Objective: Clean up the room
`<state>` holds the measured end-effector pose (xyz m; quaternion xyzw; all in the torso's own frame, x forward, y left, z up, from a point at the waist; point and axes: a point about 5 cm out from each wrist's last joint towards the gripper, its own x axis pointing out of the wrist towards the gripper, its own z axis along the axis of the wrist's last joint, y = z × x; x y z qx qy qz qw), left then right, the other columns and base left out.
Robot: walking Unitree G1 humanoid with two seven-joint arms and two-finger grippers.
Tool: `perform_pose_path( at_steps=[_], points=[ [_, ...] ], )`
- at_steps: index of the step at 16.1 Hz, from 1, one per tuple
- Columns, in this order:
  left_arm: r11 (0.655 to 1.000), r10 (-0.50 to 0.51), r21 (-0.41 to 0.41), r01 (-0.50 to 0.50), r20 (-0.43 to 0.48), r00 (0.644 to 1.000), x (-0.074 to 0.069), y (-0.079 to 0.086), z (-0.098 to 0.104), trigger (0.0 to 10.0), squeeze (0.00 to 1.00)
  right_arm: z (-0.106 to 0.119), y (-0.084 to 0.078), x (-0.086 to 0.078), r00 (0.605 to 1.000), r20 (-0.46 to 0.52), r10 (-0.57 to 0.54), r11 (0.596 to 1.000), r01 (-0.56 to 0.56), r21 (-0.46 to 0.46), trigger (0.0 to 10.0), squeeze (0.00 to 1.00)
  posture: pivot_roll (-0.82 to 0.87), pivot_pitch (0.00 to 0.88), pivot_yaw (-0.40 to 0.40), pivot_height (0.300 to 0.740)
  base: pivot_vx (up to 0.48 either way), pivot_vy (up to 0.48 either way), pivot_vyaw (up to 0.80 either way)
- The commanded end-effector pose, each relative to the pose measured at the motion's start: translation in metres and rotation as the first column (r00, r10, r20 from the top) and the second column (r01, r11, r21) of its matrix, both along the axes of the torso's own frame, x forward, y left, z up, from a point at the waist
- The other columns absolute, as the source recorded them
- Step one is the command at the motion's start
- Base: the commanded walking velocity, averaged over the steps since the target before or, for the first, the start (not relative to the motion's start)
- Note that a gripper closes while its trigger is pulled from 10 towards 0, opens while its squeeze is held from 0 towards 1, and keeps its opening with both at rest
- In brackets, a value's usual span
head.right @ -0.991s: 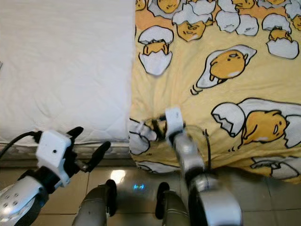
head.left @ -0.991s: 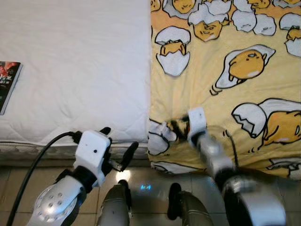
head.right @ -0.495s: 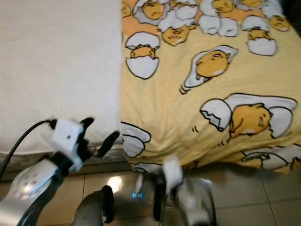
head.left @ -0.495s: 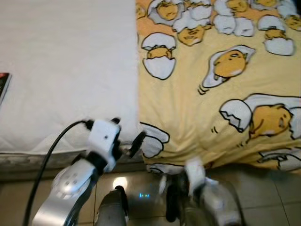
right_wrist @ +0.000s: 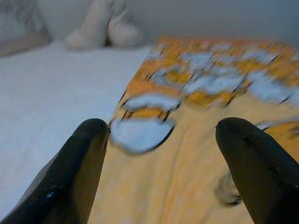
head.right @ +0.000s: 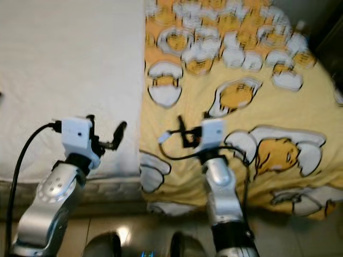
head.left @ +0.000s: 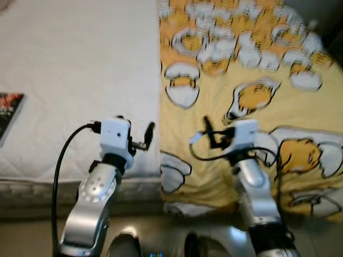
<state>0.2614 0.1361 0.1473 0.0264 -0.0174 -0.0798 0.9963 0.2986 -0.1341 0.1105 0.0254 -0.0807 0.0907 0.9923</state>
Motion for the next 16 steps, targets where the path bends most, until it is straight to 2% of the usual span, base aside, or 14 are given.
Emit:
perform_pose_path(
  at_steps=[1,3,4,5,6,7,9,11,12,14,16],
  points=[
    [0.997,0.078,-0.004,-0.078,-0.015,0.997,0.004,0.008,-0.006,10.0,0.00,-0.002,-0.014,-0.007,0.998,-0.012,-0.063,0.998,0.063,-0.001,10.0,0.00,0.07,0.000,-0.047,0.740,0.000,0.000,0.00],
    [0.981,0.191,-0.028,-0.192,-0.036,0.981,0.011,0.025,-0.012,10.0,0.00,-0.006,-0.027,-0.015,0.991,-0.036,-0.131,0.991,0.131,-0.005,10.0,0.00,0.05,0.000,-0.038,0.740,0.000,0.000,0.00],
    [0.975,0.217,-0.032,-0.218,-0.038,0.975,0.013,0.030,-0.013,10.0,0.00,-0.008,-0.029,-0.017,0.988,-0.049,-0.146,0.989,0.145,-0.005,10.0,0.00,0.04,0.000,-0.029,0.740,0.000,0.000,0.00],
    [0.966,0.257,-0.024,-0.258,-0.034,0.966,0.017,0.039,-0.015,10.0,0.00,-0.013,-0.032,-0.017,0.984,-0.070,-0.164,0.986,0.165,0.005,10.0,0.00,0.03,0.000,-0.022,0.740,0.000,0.000,0.75],
    [0.960,0.279,0.017,-0.278,-0.040,0.959,0.019,0.048,-0.018,10.0,0.00,-0.017,-0.033,-0.015,0.980,-0.092,-0.179,0.984,0.180,0.009,10.0,0.00,0.03,0.000,-0.012,0.740,0.000,0.000,0.74],
    [0.959,0.284,0.026,-0.283,-0.046,0.958,0.022,0.051,-0.020,10.0,0.00,-0.016,-0.033,-0.013,0.979,-0.097,-0.178,0.984,0.180,0.011,10.0,0.00,0.02,0.000,-0.007,0.740,0.000,0.000,0.74],
    [0.965,0.261,0.029,-0.260,-0.044,0.964,0.027,0.047,-0.019,10.0,0.00,-0.015,-0.031,-0.009,0.980,-0.100,-0.169,0.985,0.172,0.014,10.0,0.00,0.02,0.000,0.009,0.740,0.000,0.000,0.73],
    [0.983,0.177,0.047,-0.176,-0.017,0.984,0.031,0.031,-0.015,10.0,0.00,-0.015,-0.028,-0.005,0.982,-0.105,-0.159,0.986,0.162,0.022,10.0,0.00,0.02,0.000,0.018,0.740,0.000,0.000,0.73],
    [0.988,0.129,0.084,-0.129,-0.004,0.992,0.032,0.023,-0.015,10.0,0.00,-0.016,-0.027,-0.004,0.981,-0.110,-0.158,0.986,0.162,0.031,10.0,0.00,0.03,0.000,0.019,0.740,0.000,0.000,0.72],
    [0.989,0.088,0.116,-0.087,-0.002,0.996,0.030,0.018,-0.018,10.0,0.00,-0.019,-0.022,-0.002,0.983,-0.126,-0.132,0.989,0.139,0.053,10.0,0.00,0.03,0.000,0.021,0.740,0.000,0.000,0.71],
    [0.990,0.096,0.109,-0.092,-0.024,0.995,0.031,0.019,-0.022,10.0,0.00,-0.023,-0.018,-0.002,0.982,-0.150,-0.111,0.989,0.123,0.076,10.0,0.00,0.03,0.000,0.021,0.740,0.000,0.000,0.69]
  ],
)
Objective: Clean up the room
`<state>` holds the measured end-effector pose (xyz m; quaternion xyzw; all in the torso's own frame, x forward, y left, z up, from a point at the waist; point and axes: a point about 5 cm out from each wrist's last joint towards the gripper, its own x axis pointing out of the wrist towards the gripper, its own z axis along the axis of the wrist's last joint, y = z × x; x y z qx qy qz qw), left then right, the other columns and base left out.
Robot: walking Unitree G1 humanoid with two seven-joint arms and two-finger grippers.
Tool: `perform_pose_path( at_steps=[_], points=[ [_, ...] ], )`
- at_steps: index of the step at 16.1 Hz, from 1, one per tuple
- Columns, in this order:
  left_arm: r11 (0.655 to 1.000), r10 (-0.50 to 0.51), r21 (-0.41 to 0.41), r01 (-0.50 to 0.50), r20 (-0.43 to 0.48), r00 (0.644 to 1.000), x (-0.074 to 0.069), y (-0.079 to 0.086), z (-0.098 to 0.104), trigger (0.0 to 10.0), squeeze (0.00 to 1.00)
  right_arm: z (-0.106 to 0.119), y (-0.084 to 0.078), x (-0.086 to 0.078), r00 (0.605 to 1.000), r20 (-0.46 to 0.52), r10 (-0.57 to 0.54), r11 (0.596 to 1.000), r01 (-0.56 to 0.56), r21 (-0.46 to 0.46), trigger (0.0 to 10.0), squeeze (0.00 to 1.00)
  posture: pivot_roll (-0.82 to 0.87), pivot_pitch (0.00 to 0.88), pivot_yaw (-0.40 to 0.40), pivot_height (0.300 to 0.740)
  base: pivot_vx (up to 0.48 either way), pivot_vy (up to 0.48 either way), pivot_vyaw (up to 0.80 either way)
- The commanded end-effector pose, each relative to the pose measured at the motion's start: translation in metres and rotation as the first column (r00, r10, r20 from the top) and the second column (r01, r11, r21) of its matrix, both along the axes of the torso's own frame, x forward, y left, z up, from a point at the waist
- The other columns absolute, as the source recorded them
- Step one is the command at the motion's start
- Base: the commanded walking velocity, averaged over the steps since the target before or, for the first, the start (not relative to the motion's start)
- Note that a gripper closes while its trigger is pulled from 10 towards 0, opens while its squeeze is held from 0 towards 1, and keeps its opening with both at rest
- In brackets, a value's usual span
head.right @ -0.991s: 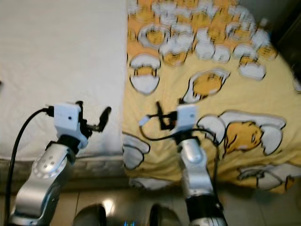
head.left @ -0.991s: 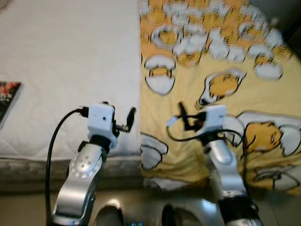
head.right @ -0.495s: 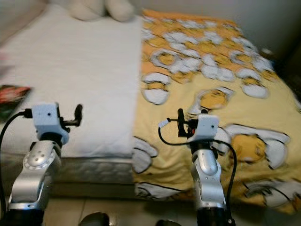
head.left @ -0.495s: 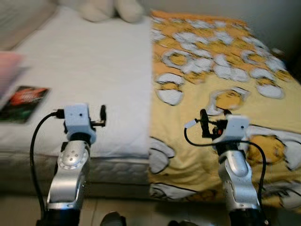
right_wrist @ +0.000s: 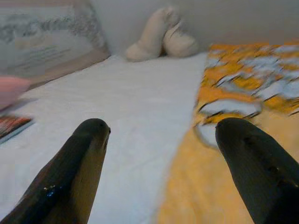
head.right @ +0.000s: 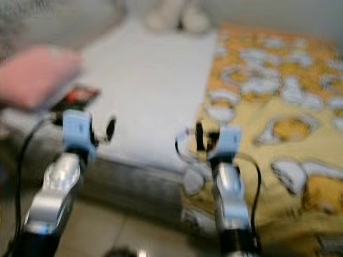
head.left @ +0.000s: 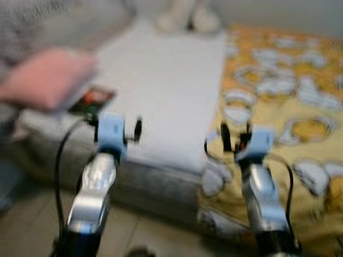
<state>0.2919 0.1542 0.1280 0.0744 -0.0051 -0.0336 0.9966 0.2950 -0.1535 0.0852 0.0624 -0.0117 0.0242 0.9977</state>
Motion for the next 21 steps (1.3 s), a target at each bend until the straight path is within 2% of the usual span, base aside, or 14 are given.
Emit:
perform_pose_path(
  at_steps=[1,4,5,6,7,8,9,11,14,16,21],
  points=[
    [1.000,0.004,0.022,-0.004,-0.022,1.000,0.001,0.004,-0.005,10.0,0.00,-0.002,0.004,0.002,1.000,-0.019,0.017,0.999,-0.016,0.033,10.0,0.00,0.04,0.000,0.017,0.740,0.000,0.000,0.66],
    [1.000,0.018,0.024,-0.018,-0.022,1.000,-0.002,0.010,-0.009,10.0,0.00,-0.006,0.005,0.000,0.999,-0.028,0.037,0.999,-0.036,0.038,10.0,0.00,0.04,0.000,0.006,0.740,0.000,0.000,0.60],
    [0.996,0.084,0.023,-0.083,-0.020,0.996,-0.006,0.026,-0.011,10.0,0.00,-0.007,0.002,-0.008,0.999,-0.022,0.032,0.999,-0.032,0.026,10.0,0.00,0.04,0.000,0.001,0.740,0.000,0.000,0.59],
    [0.996,0.084,0.023,-0.083,-0.020,0.996,-0.006,0.026,-0.011,10.0,0.00,-0.007,0.002,-0.008,0.999,-0.022,0.032,0.999,-0.032,0.026,10.0,0.00,0.04,0.000,0.001,0.740,0.000,0.000,0.59],
    [0.992,0.123,0.030,-0.122,-0.033,0.992,-0.010,0.036,-0.014,10.0,0.00,-0.010,0.000,-0.014,0.999,-0.021,0.035,0.999,-0.035,-0.002,10.0,0.00,0.04,0.000,0.003,0.740,0.000,0.000,0.58],
    [0.982,0.188,0.021,-0.187,-0.071,0.980,-0.023,0.050,-0.022,10.0,0.00,-0.019,-0.005,-0.026,0.998,-0.045,0.044,0.999,-0.045,-0.027,10.0,0.00,0.04,0.000,0.005,0.740,0.000,0.000,0.58],
    [0.980,0.201,0.014,-0.200,-0.091,0.975,-0.028,0.053,-0.025,10.0,0.00,-0.021,-0.006,-0.028,0.998,-0.052,0.047,0.998,-0.048,-0.030,10.0,0.00,0.04,0.000,0.007,0.740,0.000,0.000,0.57],
    [0.977,0.210,-0.005,-0.212,-0.118,0.970,-0.031,0.052,-0.029,10.0,0.00,-0.022,-0.007,-0.027,0.997,-0.058,0.050,0.998,-0.051,-0.026,10.0,0.00,0.04,0.000,0.007,0.740,0.000,0.000,0.57],
    [0.981,0.191,-0.026,-0.194,-0.088,0.978,-0.024,0.039,-0.022,10.0,0.00,-0.019,0.001,-0.024,0.993,-0.062,0.100,0.995,-0.102,-0.015,10.0,0.00,0.04,0.000,-0.008,0.740,0.000,0.000,0.55],
    [0.986,0.166,0.001,-0.167,-0.081,0.983,-0.026,0.033,-0.021,10.0,0.00,-0.019,0.002,-0.024,0.991,-0.069,0.116,0.993,-0.116,0.000,10.0,0.00,0.04,0.000,-0.012,0.740,0.000,0.000,0.52],
    [0.993,0.118,0.006,-0.118,-0.082,0.990,-0.027,0.024,-0.021,10.0,0.00,-0.018,-0.001,-0.019,0.990,-0.070,0.121,0.993,-0.122,0.004,10.0,0.00,0.05,0.000,-0.012,0.740,0.000,0.000,0.52]
  ],
)
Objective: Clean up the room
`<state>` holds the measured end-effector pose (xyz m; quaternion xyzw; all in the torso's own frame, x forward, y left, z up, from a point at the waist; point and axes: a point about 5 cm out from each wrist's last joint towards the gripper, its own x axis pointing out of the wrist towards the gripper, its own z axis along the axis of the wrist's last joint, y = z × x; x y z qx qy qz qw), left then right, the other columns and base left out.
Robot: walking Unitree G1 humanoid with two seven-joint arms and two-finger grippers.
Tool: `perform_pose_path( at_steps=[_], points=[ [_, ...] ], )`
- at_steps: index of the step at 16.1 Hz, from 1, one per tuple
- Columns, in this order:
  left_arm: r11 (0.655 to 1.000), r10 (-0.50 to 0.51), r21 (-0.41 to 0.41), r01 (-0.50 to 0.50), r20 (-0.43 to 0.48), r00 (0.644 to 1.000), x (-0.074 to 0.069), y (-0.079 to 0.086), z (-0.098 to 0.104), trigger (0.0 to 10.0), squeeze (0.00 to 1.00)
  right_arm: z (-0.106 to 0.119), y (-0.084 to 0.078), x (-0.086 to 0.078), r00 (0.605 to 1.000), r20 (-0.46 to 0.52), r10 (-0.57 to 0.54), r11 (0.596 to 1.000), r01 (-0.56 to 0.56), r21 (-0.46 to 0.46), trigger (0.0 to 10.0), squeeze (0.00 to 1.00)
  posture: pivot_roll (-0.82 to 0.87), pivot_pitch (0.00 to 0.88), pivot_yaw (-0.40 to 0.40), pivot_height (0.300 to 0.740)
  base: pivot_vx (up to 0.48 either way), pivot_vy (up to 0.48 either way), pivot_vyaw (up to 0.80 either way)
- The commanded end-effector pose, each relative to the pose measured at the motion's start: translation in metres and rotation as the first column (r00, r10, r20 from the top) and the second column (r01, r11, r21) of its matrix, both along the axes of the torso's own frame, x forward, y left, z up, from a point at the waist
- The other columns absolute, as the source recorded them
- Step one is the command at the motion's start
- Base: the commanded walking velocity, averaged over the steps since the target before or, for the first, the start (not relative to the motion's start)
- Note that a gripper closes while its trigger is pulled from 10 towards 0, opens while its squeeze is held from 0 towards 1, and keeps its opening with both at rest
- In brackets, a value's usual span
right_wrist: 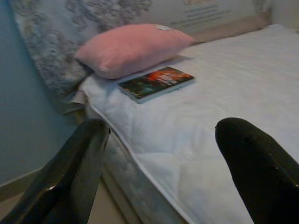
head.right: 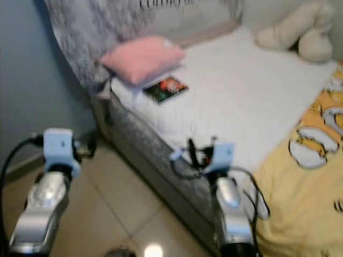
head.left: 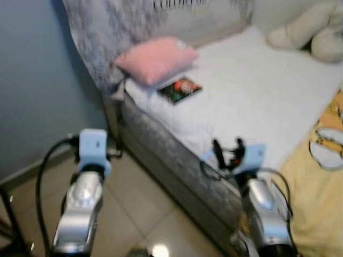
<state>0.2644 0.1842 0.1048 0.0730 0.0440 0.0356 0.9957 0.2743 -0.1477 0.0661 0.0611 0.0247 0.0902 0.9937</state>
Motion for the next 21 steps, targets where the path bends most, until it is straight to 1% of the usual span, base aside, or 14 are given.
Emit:
perform_pose_path(
  at_steps=[1,2,4,5,6,7,11,13,14,15,16,18,20,21],
  points=[
    [0.999,-0.035,-0.010,0.035,0.006,0.999,0.000,-0.006,0.003,10.0,0.00,0.001,-0.007,0.001,1.000,-0.006,-0.012,1.000,0.012,0.005,10.0,0.00,0.05,0.000,-0.013,0.740,0.000,0.000,0.51],
    [0.998,-0.050,-0.029,0.050,0.012,0.999,-0.001,-0.008,0.003,10.0,0.00,-0.001,-0.006,-0.002,1.000,-0.009,-0.006,1.000,0.006,0.007,10.0,0.00,0.05,0.000,-0.014,0.740,0.000,0.000,0.49],
    [0.997,-0.062,-0.037,0.062,0.020,0.998,0.001,-0.010,0.004,10.0,0.00,-0.003,-0.004,-0.003,1.000,-0.016,0.001,1.000,-0.001,0.009,10.0,0.00,0.05,0.000,-0.015,0.740,0.000,0.000,0.49],
    [0.994,-0.094,-0.045,0.096,0.028,0.995,0.002,-0.015,0.006,10.0,0.00,-0.004,-0.003,-0.003,1.000,-0.018,0.012,1.000,-0.012,0.006,10.0,0.00,0.05,0.000,-0.014,0.740,0.000,0.000,0.49],
    [0.985,-0.154,-0.077,0.157,0.040,0.987,0.001,-0.021,0.008,10.0,0.00,-0.004,-0.003,-0.003,1.000,-0.019,0.017,1.000,-0.017,0.004,10.0,0.00,0.05,0.000,-0.015,0.740,0.000,0.000,0.49],
    [0.981,-0.177,-0.072,0.180,0.044,0.983,0.000,-0.023,0.009,10.0,0.00,-0.005,-0.004,-0.003,1.000,-0.021,0.016,1.000,-0.016,0.002,10.0,0.00,0.05,0.000,-0.014,0.740,0.000,0.000,0.49],
    [0.985,-0.160,-0.063,0.160,0.009,0.987,0.001,-0.021,0.003,10.0,0.00,-0.009,-0.006,-0.007,0.999,-0.029,0.016,1.000,-0.016,-0.010,10.0,0.00,0.04,0.000,-0.012,0.740,0.000,0.000,0.49],
    [0.980,-0.191,-0.057,0.192,0.016,0.981,0.001,-0.027,0.004,10.0,0.00,-0.012,-0.006,-0.009,0.999,-0.036,0.023,1.000,-0.024,-0.013,10.0,0.00,0.04,0.000,-0.012,0.740,0.000,0.000,0.49],
    [0.979,-0.194,-0.064,0.195,0.019,0.981,0.001,-0.027,0.004,10.0,0.00,-0.012,-0.006,-0.009,0.999,-0.036,0.022,1.000,-0.022,-0.013,10.0,0.00,0.04,0.000,-0.012,0.740,0.000,0.000,0.49],
    [0.974,-0.205,-0.096,0.207,0.035,0.978,0.001,-0.028,0.005,10.0,0.00,-0.011,-0.008,-0.008,0.999,-0.036,0.017,1.000,-0.017,-0.009,10.0,0.00,0.04,0.000,-0.014,0.740,0.000,0.000,0.49],
    [0.972,-0.208,-0.100,0.211,0.039,0.977,0.000,-0.029,0.006,10.0,0.00,-0.011,-0.008,-0.008,0.999,-0.035,0.015,1.000,-0.016,-0.007,10.0,0.00,0.04,0.000,-0.016,0.740,0.000,0.000,0.49],
    [0.980,-0.162,-0.105,0.167,0.050,0.986,0.002,-0.025,0.008,10.0,0.00,-0.010,-0.010,-0.005,0.999,-0.041,-0.008,1.000,0.009,0.015,10.0,0.00,0.04,0.000,-0.019,0.740,0.381,0.291,0.49],
    [0.984,-0.135,-0.113,0.140,0.054,0.989,0.004,-0.023,0.009,10.0,0.00,-0.011,-0.013,-0.002,0.998,-0.053,-0.030,0.999,0.031,0.027,10.0,0.00,0.04,0.000,-0.020,0.740,0.379,0.292,0.00],
    [0.984,-0.136,-0.110,0.141,0.051,0.989,0.004,-0.023,0.008,10.0,0.00,-0.009,-0.010,0.000,0.999,-0.038,-0.003,1.000,0.003,0.014,10.0,0.00,0.05,0.000,-0.019,0.740,0.371,0.304,0.00]
  ],
)
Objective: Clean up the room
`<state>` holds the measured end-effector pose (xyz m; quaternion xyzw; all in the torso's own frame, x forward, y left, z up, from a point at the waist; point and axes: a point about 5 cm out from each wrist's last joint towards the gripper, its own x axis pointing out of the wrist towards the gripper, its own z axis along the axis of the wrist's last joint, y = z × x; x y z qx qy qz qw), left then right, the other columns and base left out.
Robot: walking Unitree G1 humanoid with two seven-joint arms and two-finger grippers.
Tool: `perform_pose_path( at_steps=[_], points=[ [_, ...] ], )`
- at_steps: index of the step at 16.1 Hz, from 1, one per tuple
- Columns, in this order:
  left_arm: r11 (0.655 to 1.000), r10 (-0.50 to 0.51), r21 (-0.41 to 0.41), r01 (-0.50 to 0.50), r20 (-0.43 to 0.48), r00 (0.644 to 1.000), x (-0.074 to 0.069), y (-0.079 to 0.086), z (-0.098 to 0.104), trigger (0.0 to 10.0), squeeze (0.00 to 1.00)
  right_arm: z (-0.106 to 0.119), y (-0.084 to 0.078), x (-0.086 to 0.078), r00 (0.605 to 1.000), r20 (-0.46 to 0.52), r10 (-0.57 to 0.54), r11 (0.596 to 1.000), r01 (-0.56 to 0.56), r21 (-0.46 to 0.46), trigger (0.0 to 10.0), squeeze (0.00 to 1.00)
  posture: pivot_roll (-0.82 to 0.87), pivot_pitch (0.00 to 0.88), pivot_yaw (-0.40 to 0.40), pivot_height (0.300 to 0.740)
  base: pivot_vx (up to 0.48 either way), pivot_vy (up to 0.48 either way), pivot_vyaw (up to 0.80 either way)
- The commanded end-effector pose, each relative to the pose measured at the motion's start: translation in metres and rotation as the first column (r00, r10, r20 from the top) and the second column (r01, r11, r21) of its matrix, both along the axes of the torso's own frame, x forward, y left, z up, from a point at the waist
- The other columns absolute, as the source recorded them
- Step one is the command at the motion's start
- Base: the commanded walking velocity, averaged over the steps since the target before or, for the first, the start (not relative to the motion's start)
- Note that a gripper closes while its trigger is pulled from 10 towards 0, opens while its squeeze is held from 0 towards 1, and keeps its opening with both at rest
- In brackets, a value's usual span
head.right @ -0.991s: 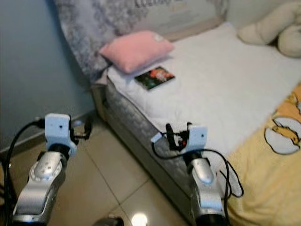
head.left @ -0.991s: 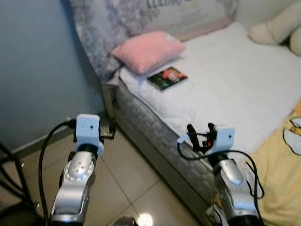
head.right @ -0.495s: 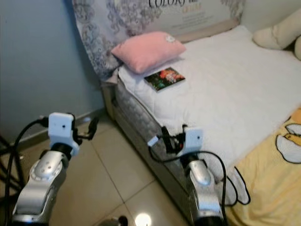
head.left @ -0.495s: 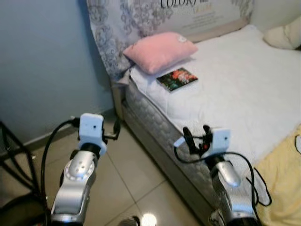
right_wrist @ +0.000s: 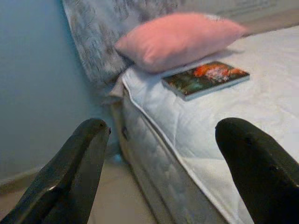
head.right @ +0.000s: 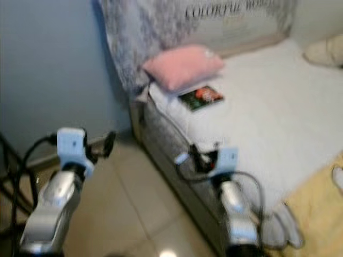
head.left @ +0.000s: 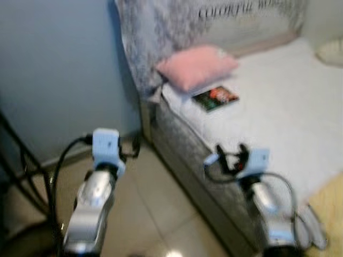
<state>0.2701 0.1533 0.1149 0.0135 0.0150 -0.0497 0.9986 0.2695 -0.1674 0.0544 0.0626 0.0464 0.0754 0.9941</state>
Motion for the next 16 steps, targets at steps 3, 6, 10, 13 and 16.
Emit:
perform_pose_path(
  at_steps=[3,6,10,13,16],
  points=[
    [1.000,0.016,0.024,-0.016,-0.012,1.000,-0.001,0.008,-0.002,10.0,0.00,0.003,0.014,0.005,0.999,0.013,0.038,0.999,-0.038,0.015,10.0,0.00,0.05,0.000,-0.017,0.740,0.404,0.199,0.67],
    [0.999,0.004,0.037,-0.004,-0.008,1.000,0.003,0.007,-0.001,10.0,0.00,0.001,0.016,0.005,0.999,0.010,0.049,0.999,-0.049,0.017,10.0,0.00,0.05,0.000,-0.014,0.740,0.461,0.000,0.61],
    [0.995,-0.017,0.098,0.022,-0.053,0.998,0.005,0.000,-0.008,10.0,0.00,-0.002,0.019,0.005,0.999,-0.008,0.049,0.999,-0.049,0.025,10.0,0.00,0.05,0.000,-0.014,0.740,0.116,0.000,0.59],
    [0.992,-0.044,0.114,0.046,-0.019,0.999,0.005,0.000,-0.002,10.0,0.00,-0.005,0.018,0.007,0.999,-0.031,0.041,0.999,-0.041,0.009,10.0,0.00,0.06,0.000,-0.018,0.740,0.320,0.000,0.00],
    [0.989,-0.048,0.136,0.050,-0.018,0.999,0.007,0.001,-0.001,10.0,0.00,-0.005,0.022,0.007,0.998,-0.029,0.061,0.998,-0.061,0.007,10.0,0.00,0.06,0.000,-0.015,0.740,0.480,0.000,0.00]
  ],
)
